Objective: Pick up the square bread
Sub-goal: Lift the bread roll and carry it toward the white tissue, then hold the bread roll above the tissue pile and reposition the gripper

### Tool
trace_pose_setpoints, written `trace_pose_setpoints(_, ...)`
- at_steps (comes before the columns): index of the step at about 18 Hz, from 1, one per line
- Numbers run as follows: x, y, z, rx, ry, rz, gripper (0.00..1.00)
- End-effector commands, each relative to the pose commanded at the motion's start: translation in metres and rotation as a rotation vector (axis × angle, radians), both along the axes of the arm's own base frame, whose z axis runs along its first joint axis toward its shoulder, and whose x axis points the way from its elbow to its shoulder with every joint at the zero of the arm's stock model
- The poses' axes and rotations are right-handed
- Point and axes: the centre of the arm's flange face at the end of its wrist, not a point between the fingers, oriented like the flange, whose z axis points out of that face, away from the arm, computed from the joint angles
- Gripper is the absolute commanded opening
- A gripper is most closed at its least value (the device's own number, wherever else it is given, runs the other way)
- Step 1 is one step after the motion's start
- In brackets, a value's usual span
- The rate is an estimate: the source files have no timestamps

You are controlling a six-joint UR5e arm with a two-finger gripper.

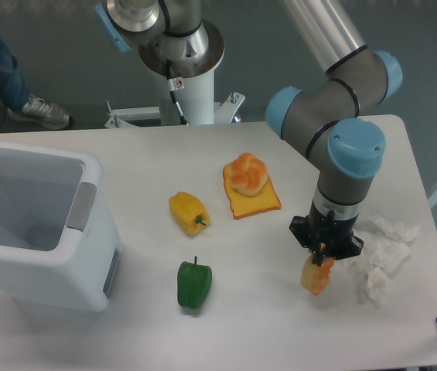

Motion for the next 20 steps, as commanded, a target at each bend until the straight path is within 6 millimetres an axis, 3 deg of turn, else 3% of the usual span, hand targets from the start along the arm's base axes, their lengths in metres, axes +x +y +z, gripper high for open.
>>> trace_pose_setpoints(8,-0.014,-0.009,-0.008,-0.076,0.037,-0.043,0.08)
trace_pose_setpoints(9,-0.014,-0.009,-0.009,-0.076,0.035,-0.043,0.11)
trace_pose_setpoints(10,-0.014,-0.009,-0.013,-0.082,0.034,-0.045,0.20)
trace_pose_setpoints(11,-0.015,-0.009,-0.015,-0.091,0.036,-0.046,0.21)
trace_pose_setpoints(13,-0.016,-0.009,-0.014,-0.095,0.041,-0.041,0.03)
trace_pose_setpoints(14,-0.017,-0.010,-0.013,-0.095,0.042,-0.040,0.00)
trace_pose_setpoints(20,-0.020,-0.010,-0.008,-0.092,0.054,-0.053,0.00)
